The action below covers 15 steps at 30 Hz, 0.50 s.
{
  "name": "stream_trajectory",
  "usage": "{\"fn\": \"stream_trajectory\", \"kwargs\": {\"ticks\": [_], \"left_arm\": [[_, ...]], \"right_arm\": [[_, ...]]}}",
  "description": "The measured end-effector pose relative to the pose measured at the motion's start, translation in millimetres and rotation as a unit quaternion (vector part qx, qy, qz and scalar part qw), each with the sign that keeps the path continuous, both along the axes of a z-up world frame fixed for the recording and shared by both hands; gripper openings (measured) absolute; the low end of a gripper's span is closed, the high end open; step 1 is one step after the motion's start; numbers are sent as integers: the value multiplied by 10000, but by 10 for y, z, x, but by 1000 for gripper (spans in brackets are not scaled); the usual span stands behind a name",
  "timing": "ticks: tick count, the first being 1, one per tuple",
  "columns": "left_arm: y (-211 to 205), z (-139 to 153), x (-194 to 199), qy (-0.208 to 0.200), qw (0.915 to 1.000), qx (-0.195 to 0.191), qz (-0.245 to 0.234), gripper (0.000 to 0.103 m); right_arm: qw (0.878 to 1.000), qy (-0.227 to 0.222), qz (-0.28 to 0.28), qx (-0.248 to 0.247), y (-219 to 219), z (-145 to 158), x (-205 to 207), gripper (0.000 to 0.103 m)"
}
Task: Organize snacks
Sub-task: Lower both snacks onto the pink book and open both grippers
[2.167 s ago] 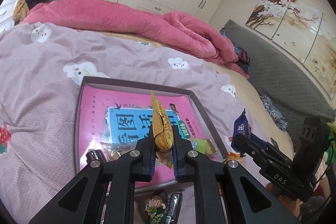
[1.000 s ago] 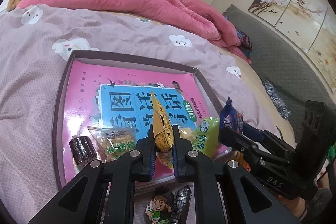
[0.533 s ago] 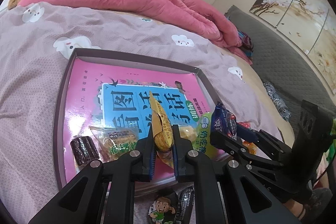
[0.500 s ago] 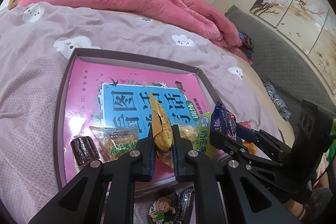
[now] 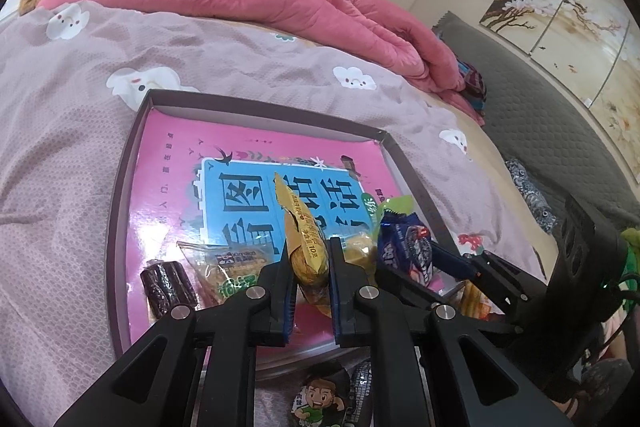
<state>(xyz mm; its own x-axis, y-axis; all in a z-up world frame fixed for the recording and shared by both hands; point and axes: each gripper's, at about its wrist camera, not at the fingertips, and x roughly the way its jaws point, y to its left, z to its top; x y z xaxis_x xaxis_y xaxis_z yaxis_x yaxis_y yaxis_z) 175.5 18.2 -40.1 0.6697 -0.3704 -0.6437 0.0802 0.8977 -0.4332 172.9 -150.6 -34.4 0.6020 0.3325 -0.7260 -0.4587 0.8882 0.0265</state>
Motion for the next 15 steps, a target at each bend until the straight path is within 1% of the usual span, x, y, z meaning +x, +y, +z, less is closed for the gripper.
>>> {"fn": "stream_trajectory", "kwargs": {"ticks": [7,10,15], "left_arm": [[6,8,6,-1,10000,16,16,14],[3,22,6,0,9999,106,26,14],[13,43,10,38,9998,176,40,15]], "right_arm": [[10000,11,-6,-61,20,-36,13,51],[10000,30,-8,-63,26,-44,16,51],[9999,133,4,78,7,-47,24,51]]}}
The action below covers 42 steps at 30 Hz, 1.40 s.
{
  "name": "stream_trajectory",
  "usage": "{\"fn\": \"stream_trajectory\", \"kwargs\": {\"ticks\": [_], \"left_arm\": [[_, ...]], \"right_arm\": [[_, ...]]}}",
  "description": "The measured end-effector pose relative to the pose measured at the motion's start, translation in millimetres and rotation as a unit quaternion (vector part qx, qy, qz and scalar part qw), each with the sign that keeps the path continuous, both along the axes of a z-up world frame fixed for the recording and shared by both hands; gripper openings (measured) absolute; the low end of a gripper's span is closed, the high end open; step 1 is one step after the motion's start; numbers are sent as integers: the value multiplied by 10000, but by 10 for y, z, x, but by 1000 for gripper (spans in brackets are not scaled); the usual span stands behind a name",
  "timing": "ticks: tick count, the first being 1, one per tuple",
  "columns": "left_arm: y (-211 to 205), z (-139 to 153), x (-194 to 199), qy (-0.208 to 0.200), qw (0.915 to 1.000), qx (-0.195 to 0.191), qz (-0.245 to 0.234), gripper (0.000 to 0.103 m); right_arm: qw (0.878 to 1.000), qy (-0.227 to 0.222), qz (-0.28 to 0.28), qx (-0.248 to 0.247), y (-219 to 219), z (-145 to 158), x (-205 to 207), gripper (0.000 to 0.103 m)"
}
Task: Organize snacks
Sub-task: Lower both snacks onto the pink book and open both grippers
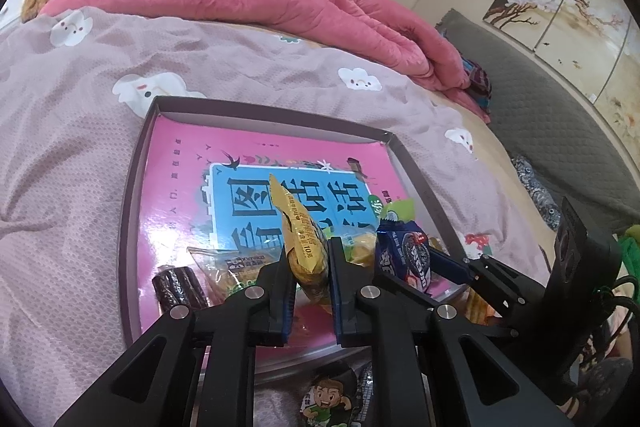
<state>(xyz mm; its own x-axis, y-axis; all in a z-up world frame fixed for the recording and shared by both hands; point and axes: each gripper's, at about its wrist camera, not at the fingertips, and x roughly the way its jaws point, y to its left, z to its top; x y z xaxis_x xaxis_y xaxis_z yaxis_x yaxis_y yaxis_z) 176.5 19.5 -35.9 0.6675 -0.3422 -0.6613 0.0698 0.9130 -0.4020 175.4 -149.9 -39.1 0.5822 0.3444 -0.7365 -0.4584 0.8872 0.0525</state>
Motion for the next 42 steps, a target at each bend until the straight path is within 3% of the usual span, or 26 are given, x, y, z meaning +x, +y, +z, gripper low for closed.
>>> {"fn": "stream_trajectory", "kwargs": {"ticks": [34,42], "left_arm": [[133,-2,-37,145,9998,31,141,16],[185,-23,-39,200,9996,21,209,21]], "right_arm": [[9972,326,-433,510,-243,33,20,53],[9972,330,-412,522,-243,40,-4,53]]}}
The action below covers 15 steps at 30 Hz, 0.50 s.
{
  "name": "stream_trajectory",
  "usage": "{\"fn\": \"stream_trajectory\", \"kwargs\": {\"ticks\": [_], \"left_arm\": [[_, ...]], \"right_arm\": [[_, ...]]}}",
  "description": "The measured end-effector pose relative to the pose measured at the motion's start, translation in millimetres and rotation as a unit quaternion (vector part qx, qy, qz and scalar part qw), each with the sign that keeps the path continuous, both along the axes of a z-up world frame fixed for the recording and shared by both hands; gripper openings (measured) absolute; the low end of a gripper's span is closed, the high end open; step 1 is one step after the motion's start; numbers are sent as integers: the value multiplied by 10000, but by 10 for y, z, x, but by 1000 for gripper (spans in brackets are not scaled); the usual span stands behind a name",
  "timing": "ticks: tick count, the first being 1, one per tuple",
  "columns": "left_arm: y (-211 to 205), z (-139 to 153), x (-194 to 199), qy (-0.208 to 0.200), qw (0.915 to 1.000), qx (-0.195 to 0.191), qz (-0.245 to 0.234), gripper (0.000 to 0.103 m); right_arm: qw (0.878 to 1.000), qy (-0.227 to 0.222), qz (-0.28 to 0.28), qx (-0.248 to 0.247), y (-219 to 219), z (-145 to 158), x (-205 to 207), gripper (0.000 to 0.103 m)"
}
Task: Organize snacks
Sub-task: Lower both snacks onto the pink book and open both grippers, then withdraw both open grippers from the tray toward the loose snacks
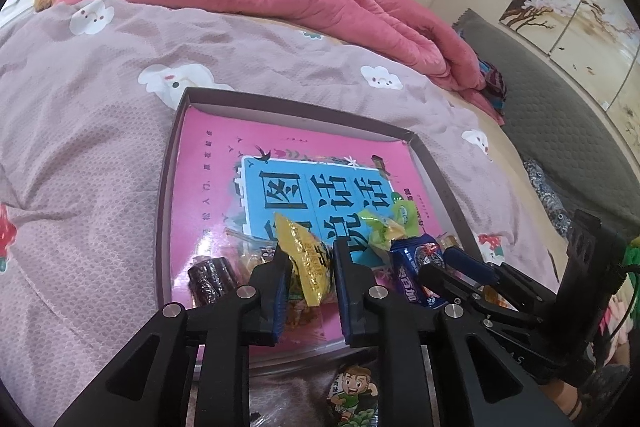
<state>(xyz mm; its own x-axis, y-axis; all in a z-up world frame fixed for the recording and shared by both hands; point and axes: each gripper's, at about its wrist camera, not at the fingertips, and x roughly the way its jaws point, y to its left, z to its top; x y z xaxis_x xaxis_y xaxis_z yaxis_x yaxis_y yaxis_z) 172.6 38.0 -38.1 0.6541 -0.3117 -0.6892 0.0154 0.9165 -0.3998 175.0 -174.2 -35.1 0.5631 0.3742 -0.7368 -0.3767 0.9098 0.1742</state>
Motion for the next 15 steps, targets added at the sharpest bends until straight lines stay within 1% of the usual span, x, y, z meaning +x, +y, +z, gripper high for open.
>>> {"fn": "stream_trajectory", "kwargs": {"ticks": [6,8,15], "left_arm": [[-6,-8,-10,33,10000,26,-28,34],[-2,10,-16,3,10000,25,-30,41],[32,83,-57,-117,9999,67,24,47]], "right_arm": [[10000,-44,0,2,2,24,-14,53],[10000,-66,-17,14,-6,36,-22,53],[9999,-94,-46,28,-15,60,-30,53]]}}
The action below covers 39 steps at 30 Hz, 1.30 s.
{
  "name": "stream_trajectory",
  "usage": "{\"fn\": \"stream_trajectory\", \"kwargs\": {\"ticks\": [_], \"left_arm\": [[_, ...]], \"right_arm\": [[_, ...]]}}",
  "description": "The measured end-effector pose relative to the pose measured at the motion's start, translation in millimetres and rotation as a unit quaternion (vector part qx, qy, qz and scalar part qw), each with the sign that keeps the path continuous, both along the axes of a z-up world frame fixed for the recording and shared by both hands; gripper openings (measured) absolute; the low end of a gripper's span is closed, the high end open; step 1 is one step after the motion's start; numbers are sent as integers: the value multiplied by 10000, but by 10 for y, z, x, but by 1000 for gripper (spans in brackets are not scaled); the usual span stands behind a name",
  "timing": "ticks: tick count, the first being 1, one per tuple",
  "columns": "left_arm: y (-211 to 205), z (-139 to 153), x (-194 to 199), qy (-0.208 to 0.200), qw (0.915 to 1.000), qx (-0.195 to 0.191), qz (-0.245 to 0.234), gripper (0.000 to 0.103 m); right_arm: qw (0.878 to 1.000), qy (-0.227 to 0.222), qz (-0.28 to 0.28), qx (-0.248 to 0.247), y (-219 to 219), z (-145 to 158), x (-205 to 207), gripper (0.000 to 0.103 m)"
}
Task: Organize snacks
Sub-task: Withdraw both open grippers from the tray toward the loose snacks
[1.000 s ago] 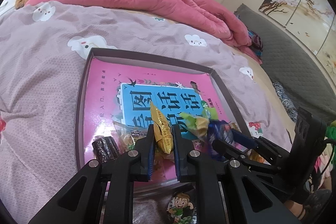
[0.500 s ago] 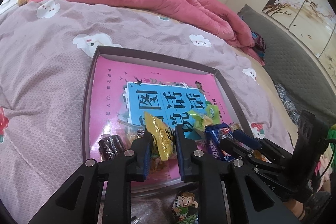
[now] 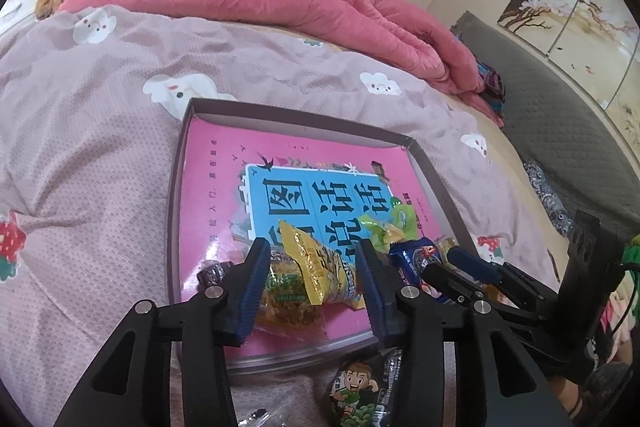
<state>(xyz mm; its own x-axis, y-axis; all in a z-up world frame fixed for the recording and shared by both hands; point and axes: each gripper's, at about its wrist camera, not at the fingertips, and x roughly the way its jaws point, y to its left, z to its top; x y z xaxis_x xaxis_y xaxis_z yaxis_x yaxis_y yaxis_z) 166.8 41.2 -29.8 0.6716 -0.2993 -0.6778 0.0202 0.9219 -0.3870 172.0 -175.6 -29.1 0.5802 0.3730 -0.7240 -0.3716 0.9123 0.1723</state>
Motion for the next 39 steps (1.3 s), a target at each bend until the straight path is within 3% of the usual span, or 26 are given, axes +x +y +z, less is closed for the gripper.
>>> {"fn": "stream_trajectory", "kwargs": {"ticks": [7,29,39], "left_arm": [[33,44,-29,-30,9999,-98,-2,57],[66,276,-210,-239,9996,136,7,74],[84,353,-287,-286,9994,188,26,75]], "right_arm": [[10000,-10,-17,23,-11,19,-8,53],[9992,-275,-92,280,-86,186,-60,57],[9984,-394,-117,389,-120,269,-101,59]]}}
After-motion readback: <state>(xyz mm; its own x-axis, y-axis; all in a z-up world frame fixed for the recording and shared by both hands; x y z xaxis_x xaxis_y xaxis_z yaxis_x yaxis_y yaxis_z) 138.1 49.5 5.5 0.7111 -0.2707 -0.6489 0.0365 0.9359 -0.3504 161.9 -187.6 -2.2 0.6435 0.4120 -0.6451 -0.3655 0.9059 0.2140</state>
